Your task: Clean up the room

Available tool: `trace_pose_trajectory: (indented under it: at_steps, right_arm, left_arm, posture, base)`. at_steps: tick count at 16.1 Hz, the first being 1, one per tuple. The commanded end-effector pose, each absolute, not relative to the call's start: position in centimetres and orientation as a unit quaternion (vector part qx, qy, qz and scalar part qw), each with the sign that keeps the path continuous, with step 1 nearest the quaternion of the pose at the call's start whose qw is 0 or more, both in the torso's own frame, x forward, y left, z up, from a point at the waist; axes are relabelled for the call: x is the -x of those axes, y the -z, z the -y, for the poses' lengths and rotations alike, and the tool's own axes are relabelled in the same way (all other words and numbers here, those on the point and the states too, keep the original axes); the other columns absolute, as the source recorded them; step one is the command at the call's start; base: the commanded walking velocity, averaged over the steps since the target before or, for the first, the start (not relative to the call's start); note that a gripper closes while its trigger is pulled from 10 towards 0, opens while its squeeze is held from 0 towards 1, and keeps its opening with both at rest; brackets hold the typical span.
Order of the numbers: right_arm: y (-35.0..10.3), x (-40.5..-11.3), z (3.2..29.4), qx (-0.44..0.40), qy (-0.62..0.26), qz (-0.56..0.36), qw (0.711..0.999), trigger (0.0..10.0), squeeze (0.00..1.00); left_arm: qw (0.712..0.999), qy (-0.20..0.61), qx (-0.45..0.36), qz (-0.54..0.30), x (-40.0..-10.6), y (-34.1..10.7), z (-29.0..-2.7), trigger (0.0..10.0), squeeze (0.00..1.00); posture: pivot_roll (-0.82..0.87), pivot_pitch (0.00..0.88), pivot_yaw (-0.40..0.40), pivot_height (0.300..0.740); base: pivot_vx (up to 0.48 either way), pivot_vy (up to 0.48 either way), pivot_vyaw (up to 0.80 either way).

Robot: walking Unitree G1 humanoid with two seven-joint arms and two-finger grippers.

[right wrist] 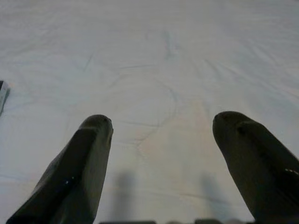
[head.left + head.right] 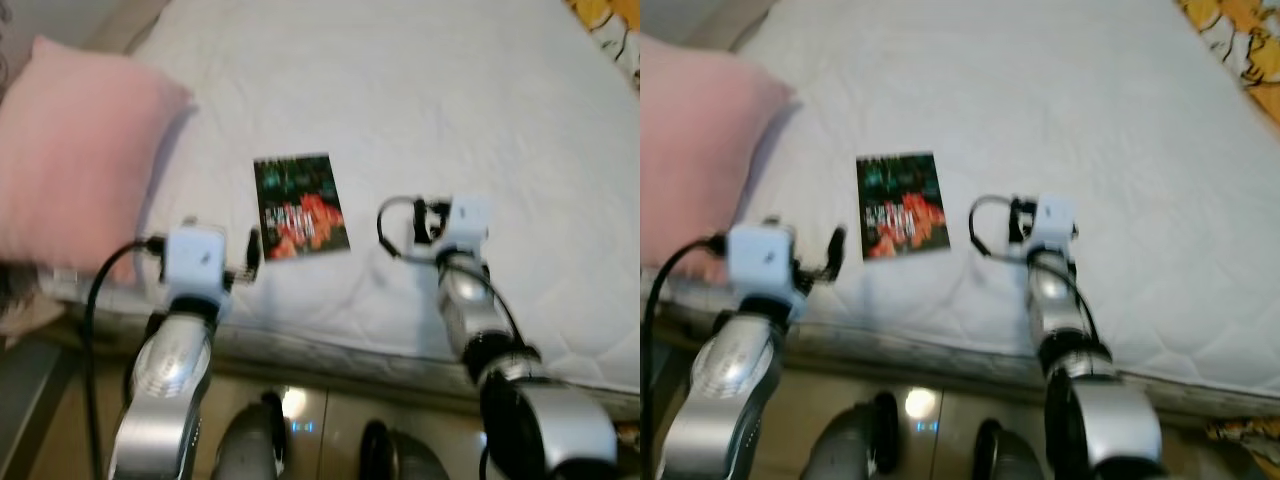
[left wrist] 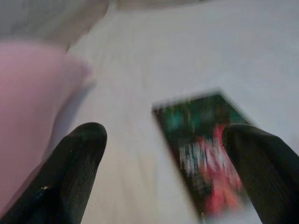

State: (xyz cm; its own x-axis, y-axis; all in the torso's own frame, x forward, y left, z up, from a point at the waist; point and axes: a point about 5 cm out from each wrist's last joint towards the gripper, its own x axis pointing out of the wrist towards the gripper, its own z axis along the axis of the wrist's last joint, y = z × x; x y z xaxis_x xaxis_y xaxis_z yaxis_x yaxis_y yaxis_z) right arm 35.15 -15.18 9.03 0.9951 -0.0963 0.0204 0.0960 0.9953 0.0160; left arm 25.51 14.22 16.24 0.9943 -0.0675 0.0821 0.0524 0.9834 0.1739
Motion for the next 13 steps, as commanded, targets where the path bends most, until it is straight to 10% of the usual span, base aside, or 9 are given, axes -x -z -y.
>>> trace_pose_trajectory:
  at_steps: [1,13]
  right_arm:
    - [-9.2,-34.2,14.0,0.005,0.020,0.051,0.998,10.0,0.00]
    - [-5.6,-33.2,18.0,-0.068,0.057,-0.069,0.994,10.0,0.00]
  left_arm:
    - [0.993,0.043,-0.096,0.050,-26.2,-16.1,-13.9,10.0,0.00]
    - [0.990,0.080,-0.094,0.064,-28.4,-16.3,-12.9,10.0,0.00]
  posture:
    - [0.15,0.141,-0.046,0.736]
    - [0.14,0.161,0.050,0.736]
  base:
    - [0.386,0.281,0.00]
    - [0.181,0.112,0.00]
